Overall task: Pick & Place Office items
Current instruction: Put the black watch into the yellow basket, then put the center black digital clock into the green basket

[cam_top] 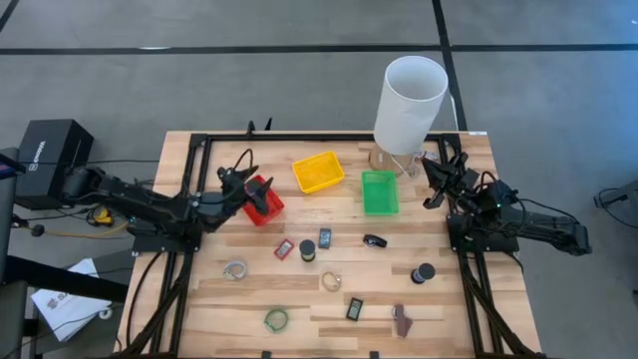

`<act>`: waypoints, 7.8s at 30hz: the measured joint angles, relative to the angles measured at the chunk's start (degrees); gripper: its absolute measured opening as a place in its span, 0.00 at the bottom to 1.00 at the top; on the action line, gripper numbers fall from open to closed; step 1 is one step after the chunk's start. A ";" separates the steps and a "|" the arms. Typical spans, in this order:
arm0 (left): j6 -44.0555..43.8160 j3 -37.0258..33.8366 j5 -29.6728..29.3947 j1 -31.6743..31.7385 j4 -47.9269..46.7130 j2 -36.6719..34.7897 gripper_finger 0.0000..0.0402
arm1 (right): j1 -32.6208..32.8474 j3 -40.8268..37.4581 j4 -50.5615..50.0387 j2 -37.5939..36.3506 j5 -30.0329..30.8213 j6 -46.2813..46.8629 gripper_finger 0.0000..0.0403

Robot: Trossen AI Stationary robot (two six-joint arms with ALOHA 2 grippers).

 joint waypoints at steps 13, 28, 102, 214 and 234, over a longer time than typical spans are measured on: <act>-0.79 -0.02 21.14 -0.25 0.06 0.58 0.67 | 0.00 -0.02 -3.62 0.01 -9.97 0.00 0.00; -0.79 -0.02 24.56 -0.19 0.09 0.58 0.67 | 5.03 -0.02 -11.78 4.39 -22.96 8.28 0.26; -2.34 0.00 24.53 3.18 0.99 0.56 0.67 | 22.39 54.89 -72.12 92.91 -12.85 32.11 0.25; -2.34 -0.02 24.47 3.18 0.46 0.58 0.67 | 11.00 85.90 -72.68 105.63 -19.61 -34.26 0.48; -2.34 -0.02 24.49 3.20 0.46 0.58 0.67 | 13.11 85.90 -70.83 105.71 -25.67 -36.98 0.48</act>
